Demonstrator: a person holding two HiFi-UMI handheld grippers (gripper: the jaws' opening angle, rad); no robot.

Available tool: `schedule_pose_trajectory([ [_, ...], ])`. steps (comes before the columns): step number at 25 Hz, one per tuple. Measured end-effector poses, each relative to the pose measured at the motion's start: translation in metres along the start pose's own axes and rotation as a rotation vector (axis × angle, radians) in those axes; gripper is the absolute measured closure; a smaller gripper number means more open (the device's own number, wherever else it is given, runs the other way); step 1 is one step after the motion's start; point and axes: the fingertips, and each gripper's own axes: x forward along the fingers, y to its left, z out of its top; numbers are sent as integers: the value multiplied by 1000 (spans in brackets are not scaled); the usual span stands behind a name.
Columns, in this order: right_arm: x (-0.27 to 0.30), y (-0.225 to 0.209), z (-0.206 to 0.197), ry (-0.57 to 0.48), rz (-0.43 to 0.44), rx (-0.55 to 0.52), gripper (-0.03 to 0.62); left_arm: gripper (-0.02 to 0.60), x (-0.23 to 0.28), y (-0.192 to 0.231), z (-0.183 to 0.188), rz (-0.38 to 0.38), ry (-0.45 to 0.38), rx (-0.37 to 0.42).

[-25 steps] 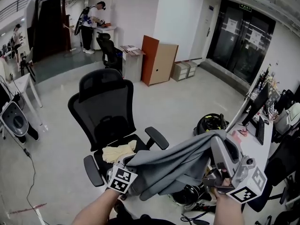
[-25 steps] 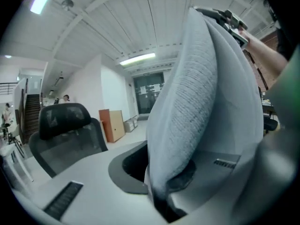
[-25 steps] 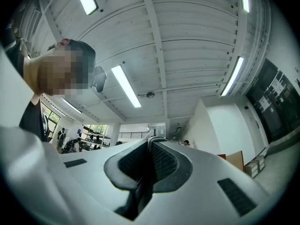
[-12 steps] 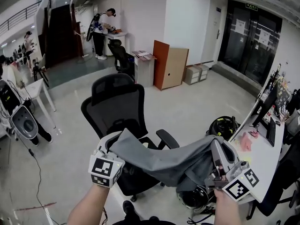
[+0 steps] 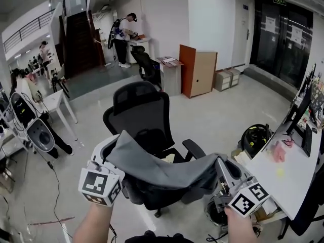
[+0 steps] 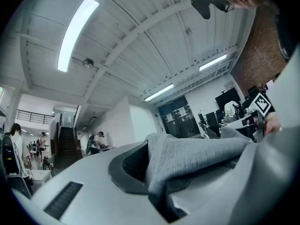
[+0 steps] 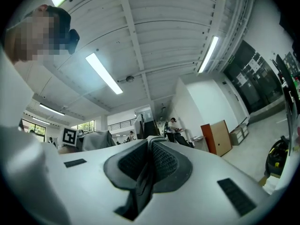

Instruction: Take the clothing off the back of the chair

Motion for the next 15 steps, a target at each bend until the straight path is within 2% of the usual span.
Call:
schedule_pose_trajectory([
  [3, 8, 12, -15, 33, 8, -4, 562, 566, -7, 3, -3, -8, 4, -30],
  [8, 32, 22, -50, 103, -31, 0, 562, 566, -27, 16, -36, -7, 40, -161],
  [12, 52, 39, -67, 130, -52, -12, 562, 566, -44, 35, -62, -10, 64, -195],
  [15, 65, 55, -69, 133, -63, -42, 562, 566, -51, 54, -69, -26, 44, -207],
])
